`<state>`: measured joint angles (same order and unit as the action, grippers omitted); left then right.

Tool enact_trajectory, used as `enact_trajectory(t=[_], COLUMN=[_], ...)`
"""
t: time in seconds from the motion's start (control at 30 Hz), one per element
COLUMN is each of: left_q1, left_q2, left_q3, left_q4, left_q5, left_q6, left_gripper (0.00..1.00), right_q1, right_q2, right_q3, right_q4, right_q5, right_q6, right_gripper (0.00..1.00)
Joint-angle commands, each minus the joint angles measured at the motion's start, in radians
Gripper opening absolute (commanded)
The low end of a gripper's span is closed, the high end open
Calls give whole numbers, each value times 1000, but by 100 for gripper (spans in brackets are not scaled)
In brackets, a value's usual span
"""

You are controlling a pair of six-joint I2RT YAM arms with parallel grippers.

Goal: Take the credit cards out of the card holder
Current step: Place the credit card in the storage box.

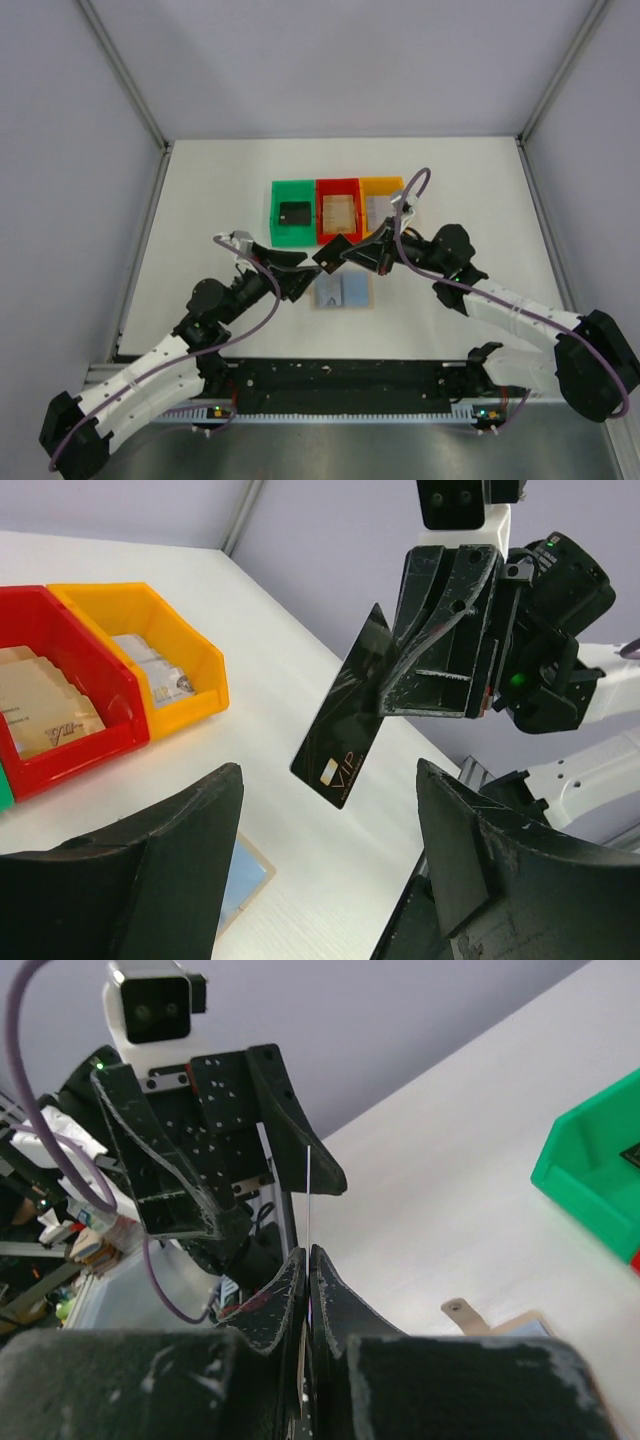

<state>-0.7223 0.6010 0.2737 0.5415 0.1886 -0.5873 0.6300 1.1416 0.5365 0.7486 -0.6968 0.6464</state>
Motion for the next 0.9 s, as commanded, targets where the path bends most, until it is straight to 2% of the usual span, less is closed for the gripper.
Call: enact_trajectory(t=[0.0,0.27,0.87], left_q1=[-2,0,41], left_q2=[14,62,177], left_q3=[-5,25,85], left_q4=[138,133,273], left_q5=[-29,-63,175], left_q6=[-48,-124,-192], left_gripper=[73,73,42], right_q1=[30,40,42], right_q2=[-28,-28,-23], right_q3=[10,0,-9], right_q4=[146,169,193], right_q5=[39,29,-7], right_q6=[64,70,73], right_gripper=[0,0,0])
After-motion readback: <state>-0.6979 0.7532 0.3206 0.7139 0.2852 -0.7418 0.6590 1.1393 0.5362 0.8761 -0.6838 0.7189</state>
